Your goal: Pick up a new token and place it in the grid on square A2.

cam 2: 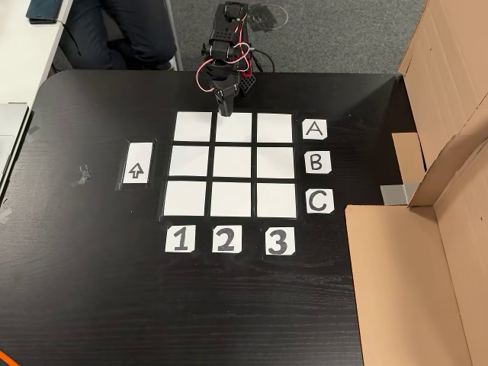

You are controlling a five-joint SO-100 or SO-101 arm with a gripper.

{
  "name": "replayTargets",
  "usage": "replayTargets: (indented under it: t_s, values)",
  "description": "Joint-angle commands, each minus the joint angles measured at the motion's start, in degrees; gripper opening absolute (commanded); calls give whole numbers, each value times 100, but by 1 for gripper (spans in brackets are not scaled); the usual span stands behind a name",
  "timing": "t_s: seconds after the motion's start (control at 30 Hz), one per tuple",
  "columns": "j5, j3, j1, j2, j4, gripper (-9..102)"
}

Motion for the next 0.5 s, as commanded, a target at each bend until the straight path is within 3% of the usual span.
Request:
replayTargets:
  t_s: [0.0, 0.47]
  values:
    - [-35, 229, -114, 193, -202, 4]
    - [-290, 905, -141, 369, -554, 4]
